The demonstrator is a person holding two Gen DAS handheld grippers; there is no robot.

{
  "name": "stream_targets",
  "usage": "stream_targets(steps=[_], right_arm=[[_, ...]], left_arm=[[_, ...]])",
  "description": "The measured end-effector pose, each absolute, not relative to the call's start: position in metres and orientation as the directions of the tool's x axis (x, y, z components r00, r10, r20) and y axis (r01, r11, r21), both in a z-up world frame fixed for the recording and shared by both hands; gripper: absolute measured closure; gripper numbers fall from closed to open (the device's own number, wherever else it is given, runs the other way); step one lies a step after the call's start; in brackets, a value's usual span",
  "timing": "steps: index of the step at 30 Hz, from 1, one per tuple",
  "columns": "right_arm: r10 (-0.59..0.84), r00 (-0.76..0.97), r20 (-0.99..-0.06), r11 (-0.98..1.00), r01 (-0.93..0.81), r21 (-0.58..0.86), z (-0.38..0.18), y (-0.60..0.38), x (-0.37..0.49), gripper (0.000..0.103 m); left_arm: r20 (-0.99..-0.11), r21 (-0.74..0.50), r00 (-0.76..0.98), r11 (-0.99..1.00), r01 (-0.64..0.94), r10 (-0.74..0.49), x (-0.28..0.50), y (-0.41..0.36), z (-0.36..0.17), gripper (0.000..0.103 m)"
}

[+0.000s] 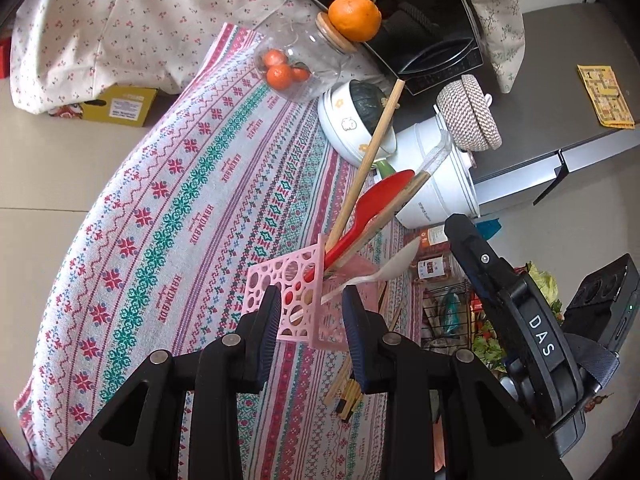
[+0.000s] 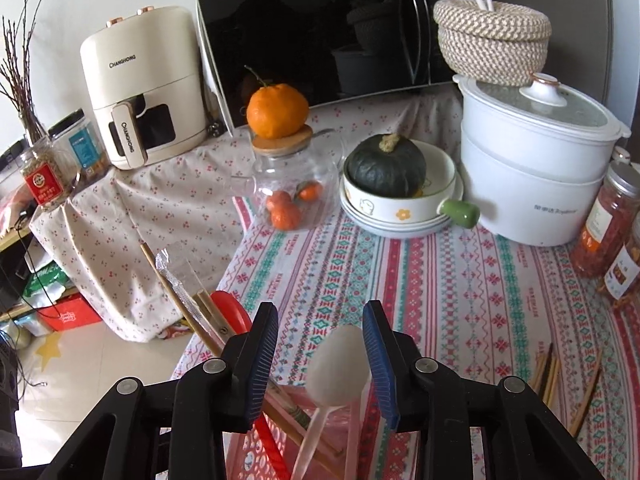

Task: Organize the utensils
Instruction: 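Move both tools over the loose chopsticks on the tablecloth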

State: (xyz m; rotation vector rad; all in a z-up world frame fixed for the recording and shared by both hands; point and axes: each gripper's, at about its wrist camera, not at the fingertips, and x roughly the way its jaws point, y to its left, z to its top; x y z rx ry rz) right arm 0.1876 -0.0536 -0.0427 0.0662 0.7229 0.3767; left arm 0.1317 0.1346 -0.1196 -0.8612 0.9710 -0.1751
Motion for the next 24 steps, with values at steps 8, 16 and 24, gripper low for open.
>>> stream_targets(steps=[8,16,24], right_arm=[[0.377,0.680,-0.628,0.926,-0.298,0.233,-0.023,-0.122,0.168,0.048],[0.280,0.600,-0.749,0.947,-0.047,0.317,-0.072,-0.246,0.158,0.045],[0.280,0.499,-0.820,0.905,0.147,0.399,-0.110,-0.300,0.168,0.046]], left_arm=[[-0.659,-0.612,0.618,0.783,-0.110,-0.428,0.122,0.106,-0.088,0.070],[-0.701,-0.380,0.600,0.914,0.142,-0.385,0.098,0.005,-0.058,0.054],[-0.838,-0.219,0.474,0.962,0.162,-0.271,0.156,-0.092,-0.110,0.054]])
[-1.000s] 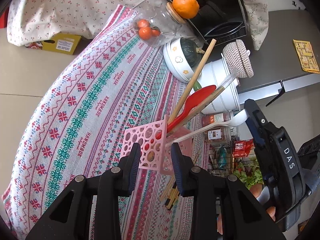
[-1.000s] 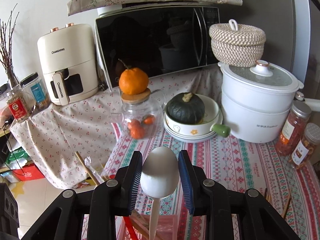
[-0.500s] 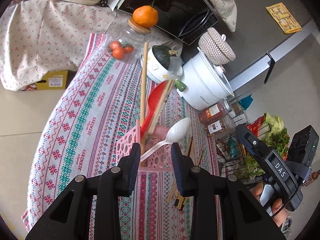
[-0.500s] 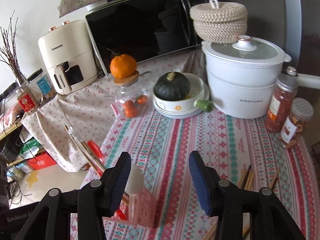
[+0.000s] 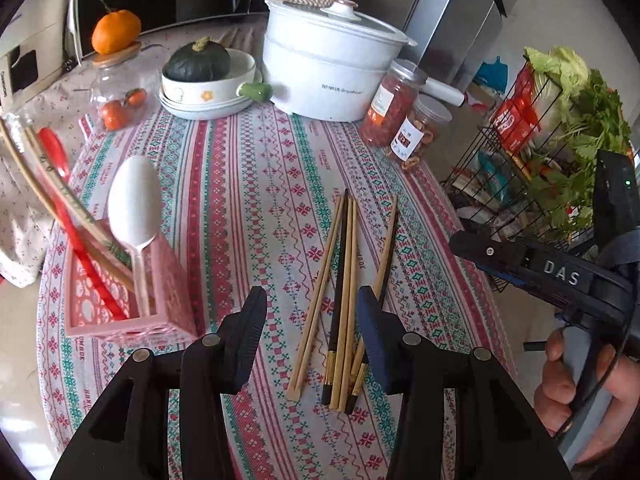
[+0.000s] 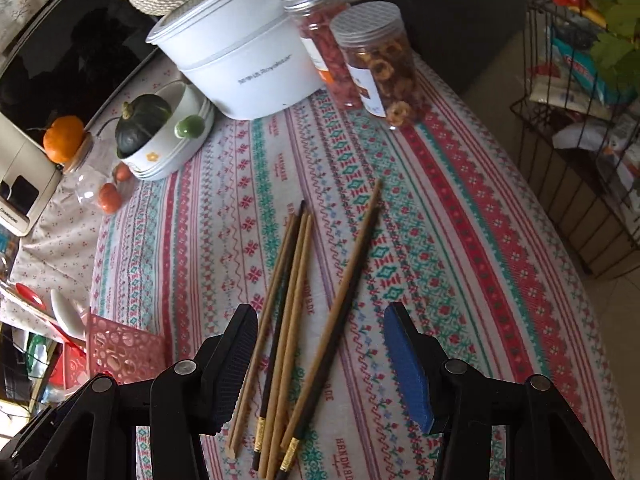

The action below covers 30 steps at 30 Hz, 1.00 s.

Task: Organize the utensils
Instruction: 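Move both tools over the loose chopsticks on the tablecloth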

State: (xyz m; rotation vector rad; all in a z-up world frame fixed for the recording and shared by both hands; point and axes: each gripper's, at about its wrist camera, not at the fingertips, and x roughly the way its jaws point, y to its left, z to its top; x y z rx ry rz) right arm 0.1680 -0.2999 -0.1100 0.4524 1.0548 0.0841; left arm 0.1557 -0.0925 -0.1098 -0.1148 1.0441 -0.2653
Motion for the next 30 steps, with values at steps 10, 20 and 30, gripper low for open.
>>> stream_targets(steps=[10,20,30], right_arm=[[0.334,0.502,-0.798,0.850,0.204,0.485,-0.113,-0.325,0.168,0.058],[0.348,0.495,-0.796,0.849,0.194,0.492,-0.113,-0.327,0.174,0.060],[0.340,0.440,-0.831,0.878,0.169,0.449,-0.128,-0.314,0.187,0.073]], left_arm=[[-0.923,-0.079,0.362,0.985,0.156,-0.131,0.231,-0.147,-0.178,0.062],[-0.943,-0.060,0.305,0.969,0.241,-0.134,0.251,-0.162,-0.198,0.093],[-0.913,-0.146,0.348,0.968,0.207,-0.212,0.225,-0.135,-0.185,0.094]])
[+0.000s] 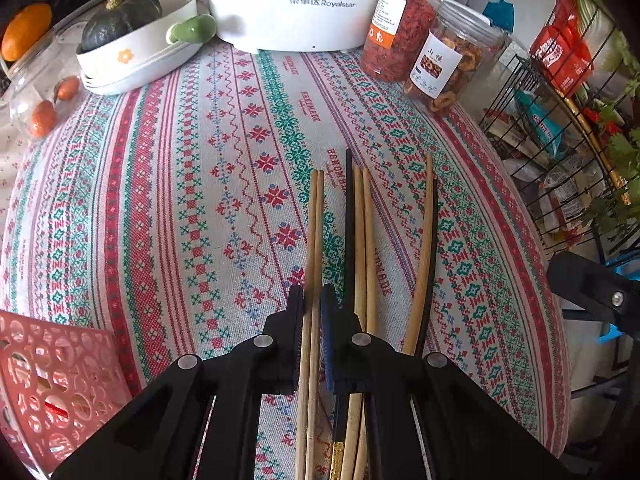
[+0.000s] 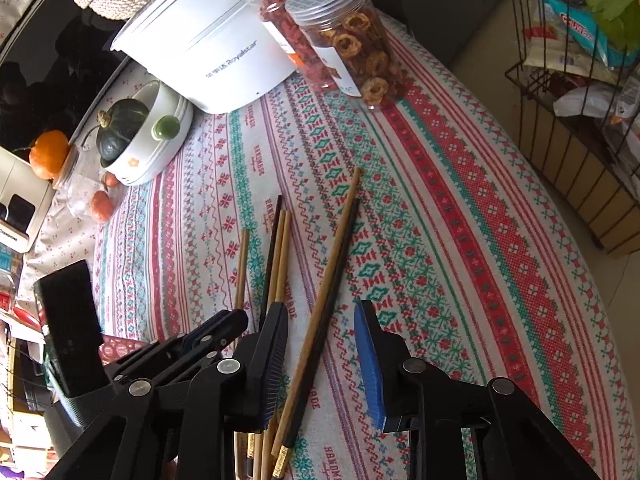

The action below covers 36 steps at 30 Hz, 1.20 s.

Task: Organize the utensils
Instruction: 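Move both tools over the loose chopsticks on the tablecloth, then grasp several bamboo chopsticks with the left tool while the right tool grasps one chopstick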

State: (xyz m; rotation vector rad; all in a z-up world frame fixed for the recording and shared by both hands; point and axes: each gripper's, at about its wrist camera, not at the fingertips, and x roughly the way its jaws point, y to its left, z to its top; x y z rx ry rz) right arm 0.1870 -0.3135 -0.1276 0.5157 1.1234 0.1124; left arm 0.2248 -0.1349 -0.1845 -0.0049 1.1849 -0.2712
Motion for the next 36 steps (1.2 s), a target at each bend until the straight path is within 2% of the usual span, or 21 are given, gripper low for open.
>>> stream_targets(steps=[5,9,14,22,29,32,33,36], right_arm=[[0.344,0.421,-0.840,0.885,0.155,0.440,-0.137,-0.308,0.196,0.076],[0.410,0.383,-0.828,0.864,0.127,0.487,-0.151,-0.298,0.207,0.080],[0.417,0.338,-0.843,0.887,0.050,0.459,-0.164,-0.269,0.220,0.085],[0.329,0.287,-0.900,0.937,0.021,0.349,-0.184,-0.244,0.235,0.085],[0.269,0.277,-0.922,0.963,-0.050,0.265,-0.188,-0.222,0.234,0.087],[0.304,0.256,-0.918,0.952,-0.040,0.304,-0.191,-0.226,0.232,0.091],[0.319,0.247,-0.915,0.946,-0.030,0.322,-0.190,-0.228,0.230,0.096],[0.344,0.253,-0.904,0.937,-0.025,0.349,-0.186,-0.230,0.227,0.098]], left_arm=[[-0.806,-0.242,0.491,0.941,0.236,-0.330,0.191,-0.116,-0.143,0.094],[-0.694,-0.315,0.588,0.910,0.270,-0.415,0.160,-0.094,-0.109,0.094],[-0.588,-0.364,0.663,0.883,0.295,-0.464,0.133,-0.063,-0.068,0.094],[-0.528,-0.367,0.706,0.877,0.310,-0.471,0.099,-0.011,-0.026,0.094],[-0.502,-0.434,0.710,0.854,0.287,-0.494,0.091,0.016,-0.036,0.094],[-0.486,-0.451,0.711,0.842,0.295,-0.509,0.090,0.019,-0.033,0.094],[-0.478,-0.451,0.715,0.841,0.298,-0.510,0.088,0.020,-0.030,0.094],[-0.468,-0.443,0.724,0.843,0.303,-0.506,0.087,0.022,-0.028,0.094]])
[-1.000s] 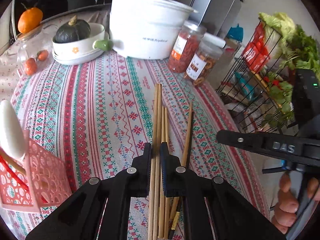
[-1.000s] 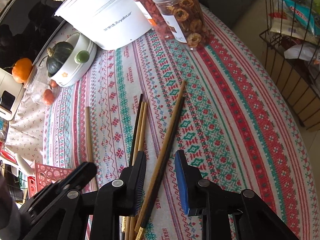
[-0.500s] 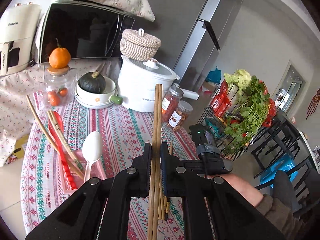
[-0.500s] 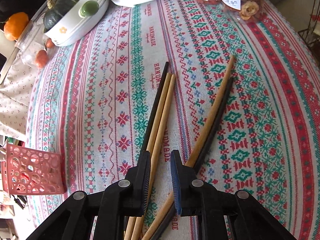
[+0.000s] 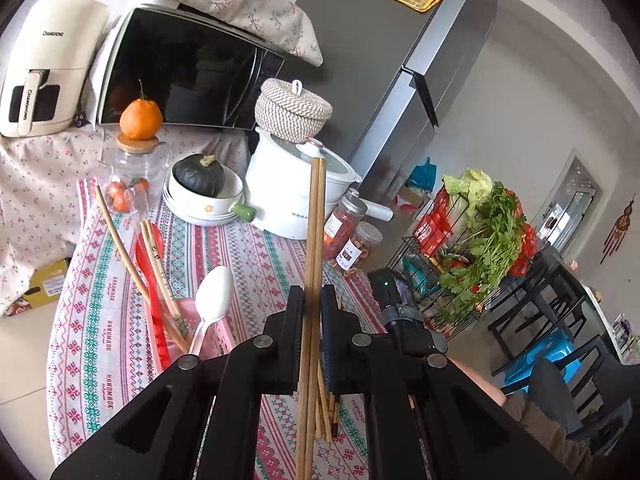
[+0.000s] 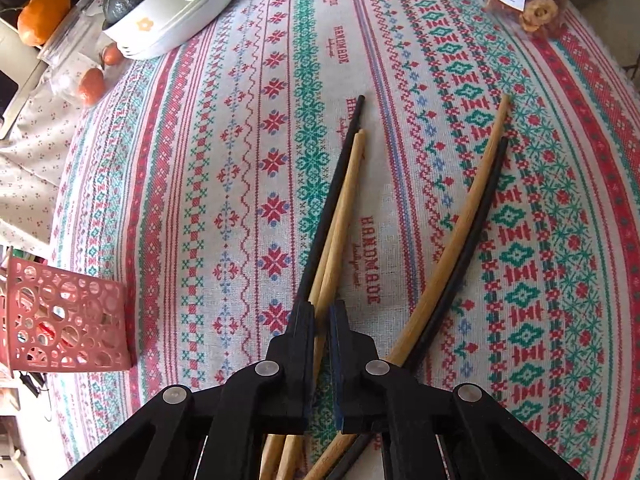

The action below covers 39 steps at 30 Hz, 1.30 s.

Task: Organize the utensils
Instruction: 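Grasp several bamboo chopsticks with the left tool while the right tool grasps one chopstick, then lift the chopstick upright with the right tool while the left tool lifts its chopsticks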

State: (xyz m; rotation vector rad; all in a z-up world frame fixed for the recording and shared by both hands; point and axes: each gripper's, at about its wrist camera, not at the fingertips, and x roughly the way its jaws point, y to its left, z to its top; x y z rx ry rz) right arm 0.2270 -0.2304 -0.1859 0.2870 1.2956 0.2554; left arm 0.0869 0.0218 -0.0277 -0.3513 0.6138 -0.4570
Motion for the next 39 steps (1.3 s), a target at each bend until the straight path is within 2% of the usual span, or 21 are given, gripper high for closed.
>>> stream_targets(steps=[11,17,23,30,39], right_arm=[[0.254,0.255,-0.933,0.967,-0.058,0.248,-0.185,-0.214,0.232,0.092],[0.189,0.257,-0.948,0.981,-0.099,0.169,-0.187,-0.205,0.226,0.093],[0.246,0.268,-0.931,0.968,-0.027,0.248,-0.182,-0.218,0.226,0.097],[0.323,0.424,-0.846,0.944,-0.076,0.322,-0.129,-0.214,0.209,0.097],[0.383,0.683,-0.622,0.916,-0.191,0.354,-0.060,-0.211,0.174,0.097]], left_arm=[[-0.485,-0.439,0.720,0.850,0.291,-0.497,0.089,0.021,-0.032,0.099],[-0.490,-0.426,0.717,0.853,0.300,-0.497,0.091,0.014,-0.035,0.099],[-0.492,-0.386,0.713,0.859,0.336,-0.500,0.087,0.005,-0.034,0.099],[-0.475,-0.377,0.727,0.861,0.341,-0.496,0.084,0.008,-0.029,0.099],[-0.422,-0.348,0.781,0.878,0.329,-0.460,0.078,0.028,-0.009,0.099]])
